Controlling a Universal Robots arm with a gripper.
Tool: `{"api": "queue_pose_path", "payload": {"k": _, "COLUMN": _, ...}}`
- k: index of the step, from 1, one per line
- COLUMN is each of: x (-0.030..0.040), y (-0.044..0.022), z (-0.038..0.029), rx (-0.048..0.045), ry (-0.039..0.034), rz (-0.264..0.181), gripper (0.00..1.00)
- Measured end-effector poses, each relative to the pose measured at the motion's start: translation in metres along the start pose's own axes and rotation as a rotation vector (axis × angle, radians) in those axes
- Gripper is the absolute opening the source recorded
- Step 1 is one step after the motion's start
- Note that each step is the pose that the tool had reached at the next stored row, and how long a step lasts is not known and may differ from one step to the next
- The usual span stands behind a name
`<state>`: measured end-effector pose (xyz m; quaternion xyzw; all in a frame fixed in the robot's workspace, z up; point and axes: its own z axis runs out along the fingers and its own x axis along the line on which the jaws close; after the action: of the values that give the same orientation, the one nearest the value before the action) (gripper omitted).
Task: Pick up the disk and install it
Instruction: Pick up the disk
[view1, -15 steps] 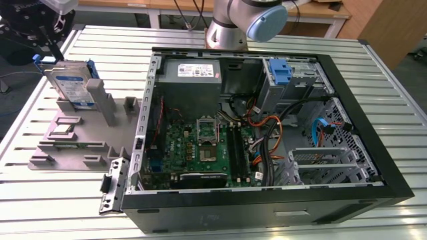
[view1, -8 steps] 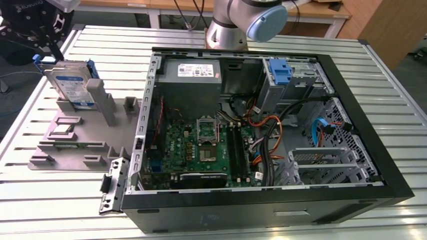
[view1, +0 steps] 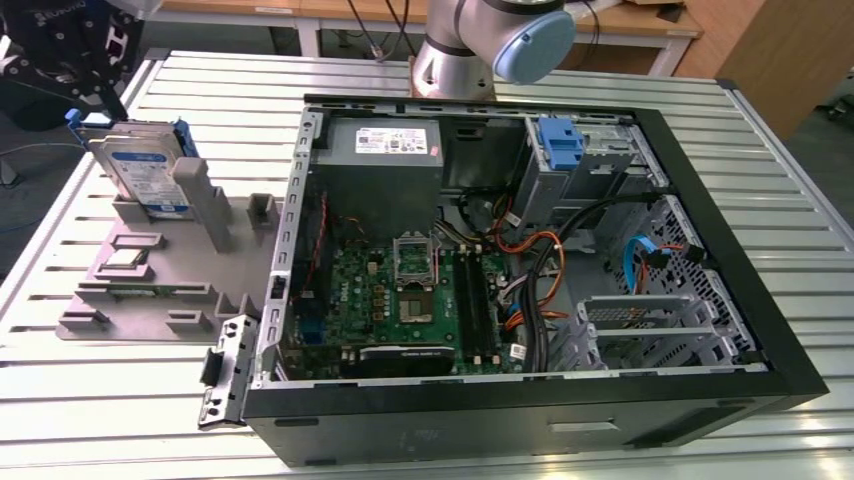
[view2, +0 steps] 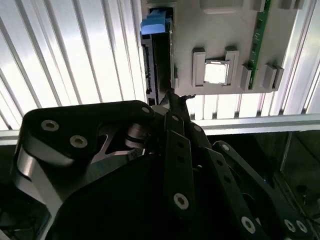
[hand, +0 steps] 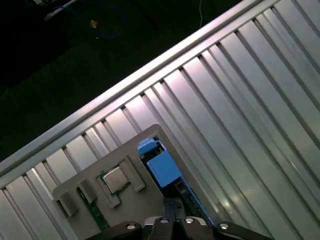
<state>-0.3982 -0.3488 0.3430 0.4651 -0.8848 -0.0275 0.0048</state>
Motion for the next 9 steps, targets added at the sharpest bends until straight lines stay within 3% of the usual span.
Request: {"api": "queue_pose_path", "payload": {"k": 9, "x": 0.0, "y": 0.0, "z": 0.0005, "rx": -0.0018, "ry": 0.0026, "rz": -0.125, "gripper": 0.1}}
